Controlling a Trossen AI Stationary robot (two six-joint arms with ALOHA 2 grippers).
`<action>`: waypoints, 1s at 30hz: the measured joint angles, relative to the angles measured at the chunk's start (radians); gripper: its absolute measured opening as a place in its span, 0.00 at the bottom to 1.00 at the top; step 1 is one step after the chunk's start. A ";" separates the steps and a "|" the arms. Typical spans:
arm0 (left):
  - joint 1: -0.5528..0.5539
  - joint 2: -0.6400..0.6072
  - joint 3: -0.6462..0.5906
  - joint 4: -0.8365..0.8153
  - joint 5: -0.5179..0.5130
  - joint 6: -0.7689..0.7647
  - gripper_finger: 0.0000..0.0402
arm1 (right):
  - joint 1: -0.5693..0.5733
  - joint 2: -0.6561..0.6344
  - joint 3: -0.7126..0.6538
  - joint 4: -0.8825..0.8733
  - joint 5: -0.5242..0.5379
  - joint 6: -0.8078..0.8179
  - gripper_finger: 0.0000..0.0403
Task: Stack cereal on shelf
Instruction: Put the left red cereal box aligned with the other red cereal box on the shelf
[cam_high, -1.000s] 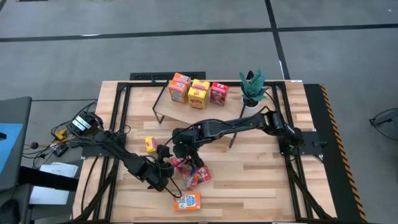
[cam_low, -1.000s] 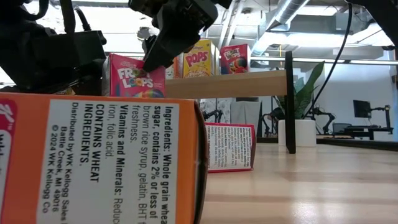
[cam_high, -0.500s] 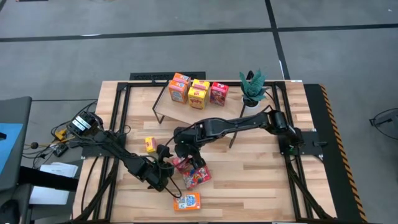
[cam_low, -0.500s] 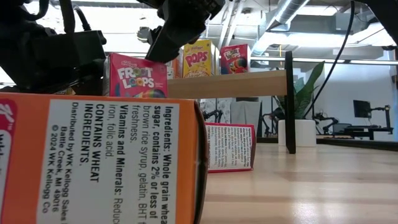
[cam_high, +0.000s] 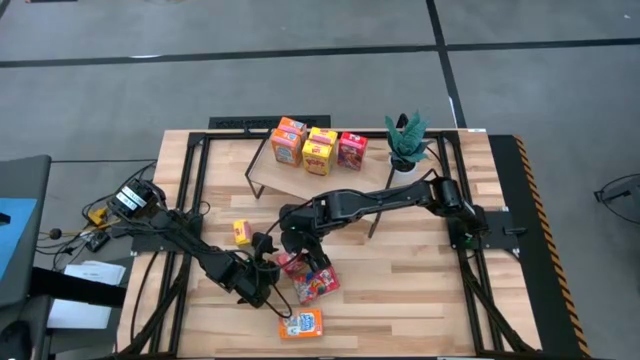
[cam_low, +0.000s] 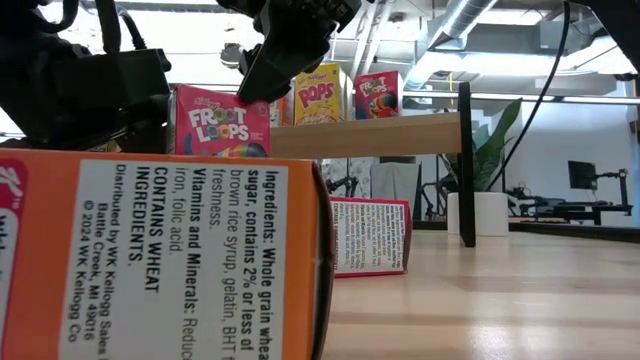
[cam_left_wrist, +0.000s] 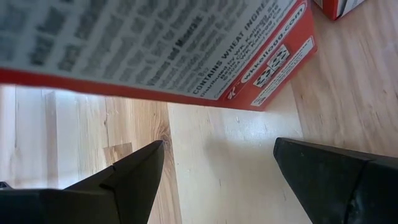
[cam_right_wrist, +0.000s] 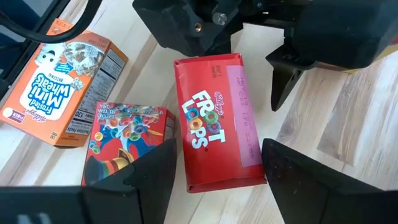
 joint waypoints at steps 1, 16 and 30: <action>0.000 0.000 0.000 0.000 0.000 0.000 0.75 | 0.000 0.000 0.000 0.000 0.001 0.000 0.64; 0.000 0.000 0.000 0.000 -0.001 -0.004 0.75 | 0.001 0.001 0.000 -0.002 0.008 0.002 0.37; -0.021 -0.044 0.182 -0.372 -0.072 -0.088 0.75 | -0.044 -0.155 -0.002 -0.093 0.013 0.195 0.40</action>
